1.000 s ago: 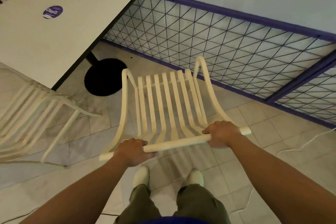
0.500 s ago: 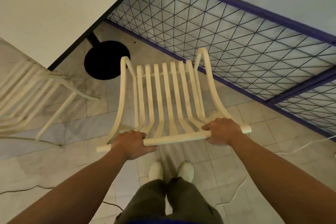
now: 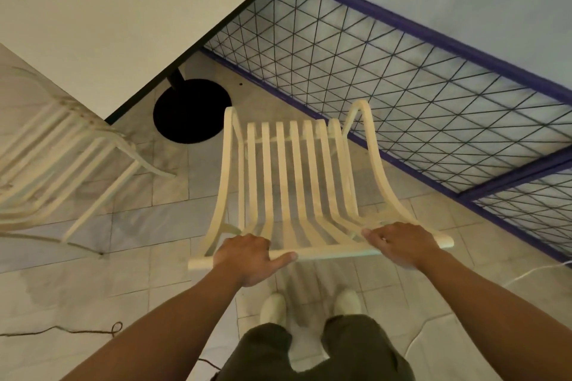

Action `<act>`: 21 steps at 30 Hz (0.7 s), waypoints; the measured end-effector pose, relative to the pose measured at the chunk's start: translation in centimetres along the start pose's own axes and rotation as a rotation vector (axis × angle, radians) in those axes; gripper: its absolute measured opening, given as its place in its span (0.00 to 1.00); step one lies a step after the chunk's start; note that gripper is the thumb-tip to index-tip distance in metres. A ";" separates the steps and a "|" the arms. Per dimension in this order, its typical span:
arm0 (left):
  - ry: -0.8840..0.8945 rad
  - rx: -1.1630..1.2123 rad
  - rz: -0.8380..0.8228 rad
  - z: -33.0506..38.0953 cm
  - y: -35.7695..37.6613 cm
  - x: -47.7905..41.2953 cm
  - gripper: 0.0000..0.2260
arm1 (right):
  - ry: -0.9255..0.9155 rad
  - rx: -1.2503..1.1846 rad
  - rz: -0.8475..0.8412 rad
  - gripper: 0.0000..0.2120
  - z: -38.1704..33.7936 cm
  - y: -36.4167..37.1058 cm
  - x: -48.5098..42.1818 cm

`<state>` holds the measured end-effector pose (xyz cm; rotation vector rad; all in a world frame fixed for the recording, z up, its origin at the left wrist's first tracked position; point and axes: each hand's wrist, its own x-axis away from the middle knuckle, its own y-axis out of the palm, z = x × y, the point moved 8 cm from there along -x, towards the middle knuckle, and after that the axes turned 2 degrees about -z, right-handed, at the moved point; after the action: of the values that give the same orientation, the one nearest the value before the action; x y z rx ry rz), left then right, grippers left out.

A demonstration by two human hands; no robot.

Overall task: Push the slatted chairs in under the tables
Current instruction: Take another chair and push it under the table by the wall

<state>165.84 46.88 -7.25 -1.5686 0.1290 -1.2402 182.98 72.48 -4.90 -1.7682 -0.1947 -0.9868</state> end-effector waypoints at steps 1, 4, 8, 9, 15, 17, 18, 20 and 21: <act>-0.010 0.000 0.018 -0.1 -0.1 -0.1 0.43 | -0.002 0.067 0.040 0.27 -0.1 -0.1 -0.1; -0.033 0.031 0.055 -0.3 0.0 -0.4 0.43 | -0.063 0.221 0.073 0.21 -0.5 -0.2 -0.2; 0.013 -0.115 0.073 0.8 0.0 0.2 0.23 | -0.101 0.232 0.116 0.17 -0.4 -0.5 -0.1; 0.028 -0.184 0.063 1.2 0.0 0.3 0.19 | -0.094 0.237 0.128 0.17 -0.2 -0.6 0.0; -0.039 -0.288 0.031 3.6 0.0 0.2 0.17 | -0.079 0.184 0.176 0.16 2.0 -2.0 -0.3; -0.044 -0.276 0.034 4.7 0.0 0.0 0.17 | -0.096 0.193 0.160 0.16 2.9 -2.6 -0.7; -0.048 -0.272 0.036 5.3 0.0 0.0 0.17 | -0.110 0.193 0.161 0.16 3.4 -2.9 -0.9; -0.075 -0.256 0.044 6.4 -0.1 -0.1 0.17 | -0.135 0.185 0.175 0.17 4.3 -3.5 -1.5; -0.099 -0.243 0.043 6.7 -0.2 -0.1 0.17 | -0.151 0.185 0.178 0.17 4.8 -3.8 -1.7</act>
<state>170.72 51.45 -6.35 -1.8238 0.2557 -1.1437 182.23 78.70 -3.90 -1.6589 -0.2128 -0.6868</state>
